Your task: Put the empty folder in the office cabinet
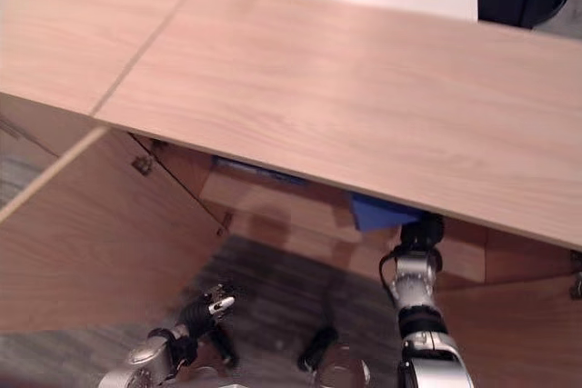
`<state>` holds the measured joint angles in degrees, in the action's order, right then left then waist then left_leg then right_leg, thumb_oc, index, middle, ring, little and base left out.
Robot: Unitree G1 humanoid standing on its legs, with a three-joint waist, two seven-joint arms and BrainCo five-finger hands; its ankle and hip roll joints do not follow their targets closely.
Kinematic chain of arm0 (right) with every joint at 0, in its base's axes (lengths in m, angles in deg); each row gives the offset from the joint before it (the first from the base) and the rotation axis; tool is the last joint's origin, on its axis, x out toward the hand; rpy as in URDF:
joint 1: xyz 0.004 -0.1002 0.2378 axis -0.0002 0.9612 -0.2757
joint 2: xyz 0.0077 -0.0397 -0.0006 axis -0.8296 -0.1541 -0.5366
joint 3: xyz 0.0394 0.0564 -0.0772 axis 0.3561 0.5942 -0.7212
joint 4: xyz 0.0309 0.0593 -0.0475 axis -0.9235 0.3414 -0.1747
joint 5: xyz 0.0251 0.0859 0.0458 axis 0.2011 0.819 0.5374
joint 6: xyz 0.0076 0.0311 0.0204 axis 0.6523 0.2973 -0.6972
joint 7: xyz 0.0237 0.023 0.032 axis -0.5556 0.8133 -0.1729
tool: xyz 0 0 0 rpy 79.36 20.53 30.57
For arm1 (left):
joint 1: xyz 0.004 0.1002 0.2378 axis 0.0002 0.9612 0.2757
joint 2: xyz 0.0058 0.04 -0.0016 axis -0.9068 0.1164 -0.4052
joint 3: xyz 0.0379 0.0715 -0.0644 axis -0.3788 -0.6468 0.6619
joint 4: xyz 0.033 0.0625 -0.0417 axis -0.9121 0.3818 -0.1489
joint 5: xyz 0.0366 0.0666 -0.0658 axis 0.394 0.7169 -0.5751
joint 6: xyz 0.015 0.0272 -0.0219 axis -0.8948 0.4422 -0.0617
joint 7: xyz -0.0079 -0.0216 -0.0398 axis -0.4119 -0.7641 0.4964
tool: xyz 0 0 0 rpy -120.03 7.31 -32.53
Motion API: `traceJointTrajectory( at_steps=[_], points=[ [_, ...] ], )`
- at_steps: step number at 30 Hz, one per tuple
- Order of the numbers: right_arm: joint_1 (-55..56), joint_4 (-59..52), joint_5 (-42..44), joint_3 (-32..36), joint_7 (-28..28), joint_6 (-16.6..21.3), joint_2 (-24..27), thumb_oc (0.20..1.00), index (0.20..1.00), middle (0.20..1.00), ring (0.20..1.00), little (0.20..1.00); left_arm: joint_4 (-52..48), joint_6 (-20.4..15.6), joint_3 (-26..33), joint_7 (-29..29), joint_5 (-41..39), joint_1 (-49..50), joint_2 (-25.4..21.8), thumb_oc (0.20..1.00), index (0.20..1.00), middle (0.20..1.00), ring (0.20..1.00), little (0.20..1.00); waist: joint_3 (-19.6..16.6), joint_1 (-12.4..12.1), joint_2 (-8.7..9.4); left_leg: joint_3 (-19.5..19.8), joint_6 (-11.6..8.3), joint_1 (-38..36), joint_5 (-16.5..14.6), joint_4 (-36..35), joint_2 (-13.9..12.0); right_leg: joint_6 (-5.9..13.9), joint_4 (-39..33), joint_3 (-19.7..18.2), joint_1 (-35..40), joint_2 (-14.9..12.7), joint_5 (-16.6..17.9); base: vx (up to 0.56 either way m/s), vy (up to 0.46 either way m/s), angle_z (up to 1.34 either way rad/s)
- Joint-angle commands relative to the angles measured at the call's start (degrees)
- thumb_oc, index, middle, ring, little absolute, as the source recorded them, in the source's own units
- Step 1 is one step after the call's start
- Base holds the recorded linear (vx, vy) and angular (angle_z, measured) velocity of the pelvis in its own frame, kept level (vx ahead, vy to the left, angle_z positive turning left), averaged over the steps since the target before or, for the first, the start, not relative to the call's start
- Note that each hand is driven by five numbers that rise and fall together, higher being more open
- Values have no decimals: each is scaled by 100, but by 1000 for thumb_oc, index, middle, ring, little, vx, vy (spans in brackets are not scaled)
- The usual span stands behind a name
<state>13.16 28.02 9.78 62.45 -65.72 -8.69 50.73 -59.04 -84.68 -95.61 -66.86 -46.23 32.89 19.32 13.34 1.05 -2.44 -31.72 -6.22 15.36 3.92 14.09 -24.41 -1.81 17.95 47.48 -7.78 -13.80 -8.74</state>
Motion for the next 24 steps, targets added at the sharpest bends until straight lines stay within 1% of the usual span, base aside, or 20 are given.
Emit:
traceJointTrajectory(
  at_steps=[1,2,5,6,7,8,12,14,16,18,19,24],
  points=[
    [-640,-314,-31,230,-104,379,210,200,200,200,200,200,-694,-138,110,90,-94,238,-449,1000,1000,1000,1000,1000,-47,-70,85,63,-165,77,-311,393,39,407,340,-578,-199,-265,-111,-36,116,-39],
    [-799,-281,7,284,-29,441,197,200,200,200,200,200,-785,-137,82,91,-116,247,-519,1000,1000,1000,1000,1000,-2,-74,79,-41,-147,130,-392,545,21,414,565,-642,-380,-386,-144,-45,134,-59],
    [-1215,-132,9,337,162,571,270,200,200,200,200,200,-1051,-193,69,15,-201,226,-675,1000,1000,1000,1000,1000,164,-118,54,-162,-43,365,-635,923,33,411,1037,-892,-886,-711,-201,-59,139,-36],
    [-1414,-50,-27,318,253,591,352,200,200,200,200,200,-1113,-210,62,-42,-209,210,-718,1000,1000,1000,1000,1000,210,-140,49,-180,-13,490,-720,1095,11,419,1198,-956,-1071,-802,-232,-75,82,-28],
    [-1726,137,-71,279,375,606,492,200,200,200,200,200,-1349,-250,-5,-77,-261,179,-826,1000,1000,1000,1000,1000,292,-180,45,-170,38,719,-859,1378,-52,415,1471,-999,-1357,-957,-311,-58,48,-17],
    [-1766,161,-75,282,381,605,506,200,200,200,200,200,-1368,-242,-2,-87,-269,165,-831,1000,1000,1000,1000,1000,290,-186,45,-165,44,767,-891,1432,-64,414,1523,-1016,-1409,-976,-336,-48,17,-14],
    [-2198,252,-83,278,463,663,709,200,200,200,200,200,-1968,-322,-64,-141,-399,75,-1049,1000,1000,1000,1000,1000,397,-242,8,-68,95,1307,-1157,2088,-237,390,2094,-1093,-1904,-1243,-593,-22,-18,-6],
    [-2480,308,-2,298,485,761,819,200,200,200,200,200,-2297,-358,-95,-202,-540,16,-1134,1000,1000,1000,1000,1000,425,-280,-25,-2,121,1681,-1326,2512,-385,353,2459,-1149,-2226,-1415,-751,-14,-35,-2],
    [-2658,307,78,310,524,849,854,200,200,200,200,200,-2554,-406,-106,-282,-633,-47,-1190,1000,1000,1000,1000,1000,437,-332,-57,88,171,1930,-1467,2830,-492,328,2776,-1197,-2475,-1529,-897,7,-30,2],
    [-2747,299,123,329,541,898,860,200,200,200,200,200,-2700,-423,-109,-319,-695,-85,-1216,1000,1000,1000,1000,1000,440,-352,-66,127,202,2051,-1544,2993,-568,315,2923,-1203,-2580,-1593,-975,19,-33,-13],
    [-2842,270,173,327,590,1004,857,200,200,200,200,200,-2873,-473,-127,-374,-810,-165,-1243,1000,1000,1000,1000,1000,457,-387,-79,216,223,2252,-1656,3265,-666,285,3173,-1220,-2730,-1701,-1093,35,-33,-14],
    [-3054,52,378,437,667,1281,687,200,200,200,200,200,-3185,-548,-202,-553,-993,-325,-1306,1000,1000,1000,1000,1000,470,-431,-142,444,271,2776,-2092,4098,-884,197,4017,-1387,-3202,-2009,-1479,53,-23,6]
  ],
)
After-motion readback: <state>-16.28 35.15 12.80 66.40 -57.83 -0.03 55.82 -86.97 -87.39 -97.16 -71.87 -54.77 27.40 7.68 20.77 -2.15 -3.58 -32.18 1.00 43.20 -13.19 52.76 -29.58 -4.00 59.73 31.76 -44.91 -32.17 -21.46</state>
